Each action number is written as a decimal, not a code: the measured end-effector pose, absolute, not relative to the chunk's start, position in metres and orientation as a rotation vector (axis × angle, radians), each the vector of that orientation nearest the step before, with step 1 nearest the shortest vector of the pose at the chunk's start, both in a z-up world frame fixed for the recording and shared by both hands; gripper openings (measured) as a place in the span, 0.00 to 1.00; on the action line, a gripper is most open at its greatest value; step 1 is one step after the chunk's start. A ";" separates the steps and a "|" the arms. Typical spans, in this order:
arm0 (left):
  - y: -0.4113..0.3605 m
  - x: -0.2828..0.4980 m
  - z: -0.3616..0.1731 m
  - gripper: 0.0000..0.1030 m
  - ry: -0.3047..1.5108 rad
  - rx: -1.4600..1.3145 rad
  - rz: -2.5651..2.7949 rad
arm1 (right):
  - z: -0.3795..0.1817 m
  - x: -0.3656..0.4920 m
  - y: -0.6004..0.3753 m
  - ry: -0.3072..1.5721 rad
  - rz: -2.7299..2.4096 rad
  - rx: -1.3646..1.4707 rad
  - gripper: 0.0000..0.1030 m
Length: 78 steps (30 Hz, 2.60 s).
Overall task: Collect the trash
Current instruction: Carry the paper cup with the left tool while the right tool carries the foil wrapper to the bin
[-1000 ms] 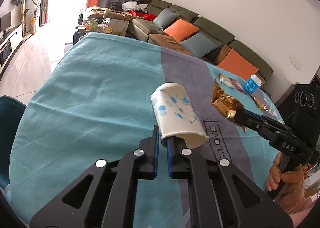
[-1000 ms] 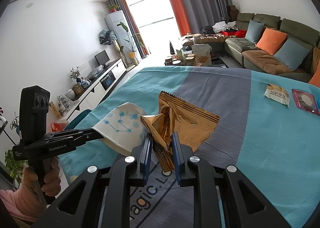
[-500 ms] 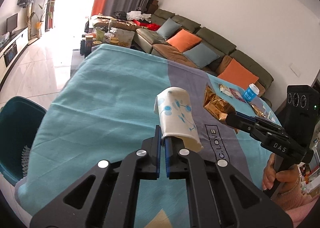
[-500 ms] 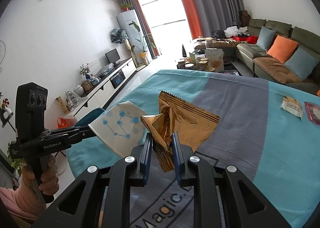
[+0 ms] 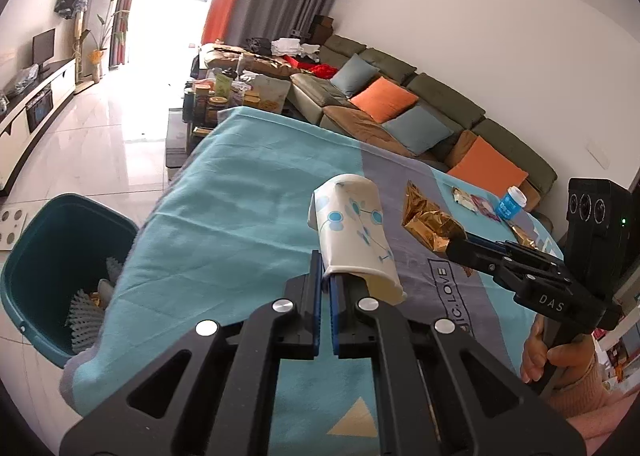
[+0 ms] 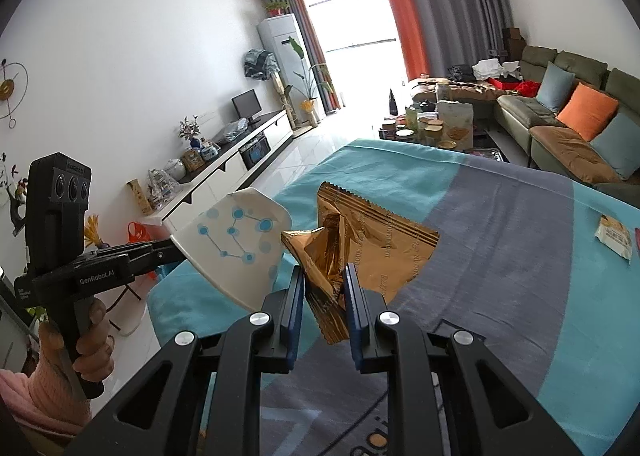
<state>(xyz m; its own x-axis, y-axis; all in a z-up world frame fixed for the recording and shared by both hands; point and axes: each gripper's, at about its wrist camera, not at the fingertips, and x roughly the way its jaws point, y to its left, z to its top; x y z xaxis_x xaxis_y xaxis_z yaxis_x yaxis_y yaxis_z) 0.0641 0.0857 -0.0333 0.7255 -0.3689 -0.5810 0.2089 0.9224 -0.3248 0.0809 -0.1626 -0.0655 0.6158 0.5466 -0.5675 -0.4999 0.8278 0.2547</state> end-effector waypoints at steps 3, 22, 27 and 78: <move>0.093 0.061 -0.031 0.04 0.684 -0.249 -0.309 | -0.065 0.082 -0.155 0.678 0.618 0.071 0.18; 0.135 0.048 -0.025 0.04 0.653 -0.280 -0.209 | -0.063 0.083 -0.107 0.680 0.719 0.013 0.18; 0.147 0.044 -0.026 0.04 0.648 -0.296 -0.184 | -0.063 0.083 -0.092 0.680 0.752 -0.004 0.18; 0.254 0.001 -0.050 0.04 0.636 -0.430 0.086 | -0.056 0.087 0.029 0.701 0.971 -0.182 0.18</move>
<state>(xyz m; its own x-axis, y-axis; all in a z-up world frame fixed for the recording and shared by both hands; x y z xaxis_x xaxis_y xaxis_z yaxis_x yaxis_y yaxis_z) 0.0009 0.2544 -0.0499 0.8041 -0.0527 -0.5922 -0.2072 0.9088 -0.3622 0.0868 0.0292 -0.0564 0.3663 0.6940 -0.6198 -0.8066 0.5689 0.1602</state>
